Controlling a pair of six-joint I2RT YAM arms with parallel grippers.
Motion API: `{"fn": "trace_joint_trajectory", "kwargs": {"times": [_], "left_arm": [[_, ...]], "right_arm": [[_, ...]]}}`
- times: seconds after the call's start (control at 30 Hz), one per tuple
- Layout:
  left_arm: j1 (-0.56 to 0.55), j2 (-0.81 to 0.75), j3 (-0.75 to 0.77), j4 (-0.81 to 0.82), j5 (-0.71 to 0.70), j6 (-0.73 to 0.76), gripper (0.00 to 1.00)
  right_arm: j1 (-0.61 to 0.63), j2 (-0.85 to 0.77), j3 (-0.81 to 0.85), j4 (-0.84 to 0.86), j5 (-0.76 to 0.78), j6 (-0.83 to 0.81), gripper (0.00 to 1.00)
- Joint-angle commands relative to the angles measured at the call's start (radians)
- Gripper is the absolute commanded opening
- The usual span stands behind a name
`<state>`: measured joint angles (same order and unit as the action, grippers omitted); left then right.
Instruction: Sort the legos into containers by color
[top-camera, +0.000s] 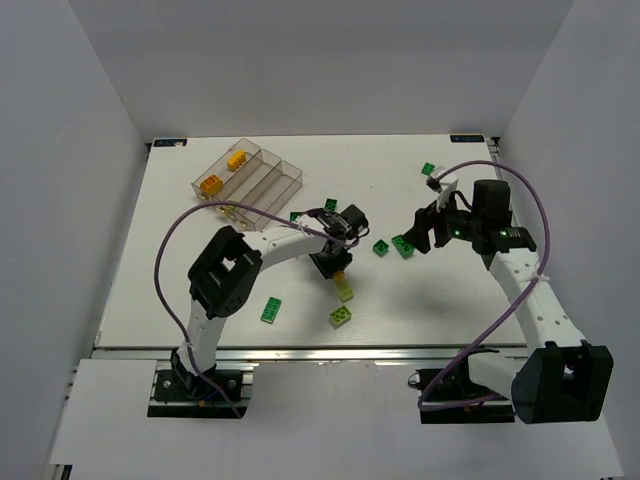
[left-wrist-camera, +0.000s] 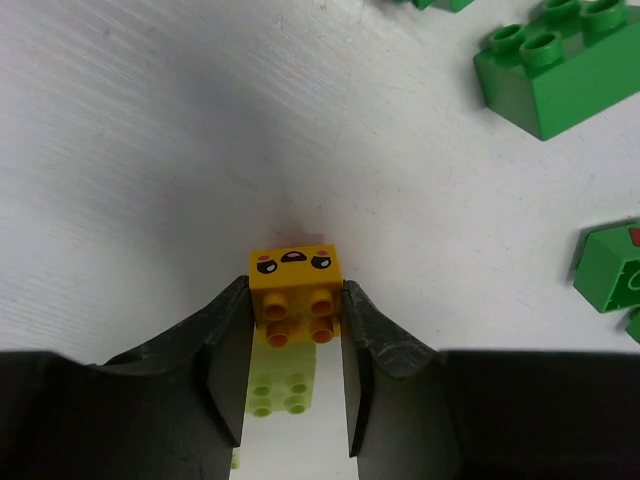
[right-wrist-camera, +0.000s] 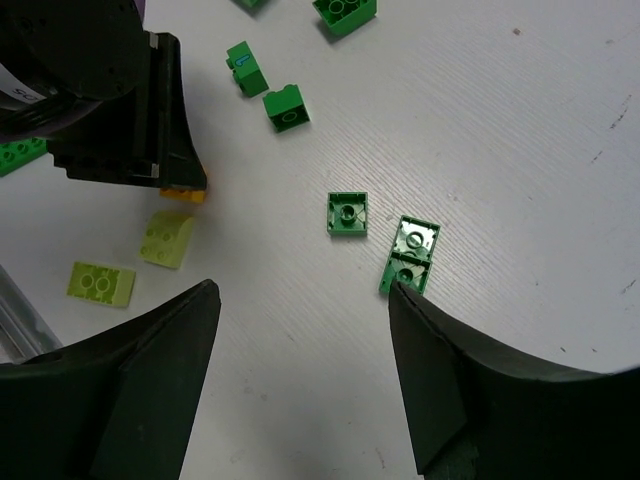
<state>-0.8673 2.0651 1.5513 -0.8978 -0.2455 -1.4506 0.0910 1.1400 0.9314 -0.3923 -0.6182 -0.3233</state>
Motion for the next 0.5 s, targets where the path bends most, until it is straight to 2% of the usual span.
{"fn": "trace_joint_trajectory", "kwargs": {"times": [0.0, 0.13, 0.27, 0.33, 0.37, 0.4, 0.43, 0.47], "left_arm": [[-0.006, -0.121, 0.035, -0.029, -0.098, 0.048, 0.00], [-0.004, -0.200, 0.073, 0.045, -0.200, 0.281, 0.00], [0.025, -0.339, 0.032, 0.164, -0.296, 0.630, 0.00], [0.062, -0.393, -0.040, 0.271, -0.290, 0.744, 0.00], [0.121, -0.422, -0.072, 0.314, -0.199, 0.874, 0.00], [0.160, -0.475, -0.127, 0.350, -0.158, 0.919, 0.00], [0.197, -0.500, -0.154, 0.419, -0.118, 0.961, 0.00], [0.276, -0.519, -0.172, 0.440, -0.045, 1.027, 0.00]], "right_arm": [[-0.005, -0.023, -0.014, 0.023, -0.032, -0.006, 0.73], [-0.005, -0.025, -0.019, 0.013, -0.064, -0.043, 0.72], [-0.005, -0.028, -0.023, -0.005, -0.110, -0.109, 0.68], [-0.005, -0.029, -0.028, -0.019, -0.145, -0.132, 0.57], [-0.005, -0.029, -0.035, -0.022, -0.159, -0.143, 0.50], [-0.005, -0.028, -0.039, -0.026, -0.172, -0.164, 0.42], [-0.005, -0.026, -0.040, -0.037, -0.199, -0.175, 0.26], [-0.004, -0.026, -0.046, -0.043, -0.212, -0.187, 0.18]]}}
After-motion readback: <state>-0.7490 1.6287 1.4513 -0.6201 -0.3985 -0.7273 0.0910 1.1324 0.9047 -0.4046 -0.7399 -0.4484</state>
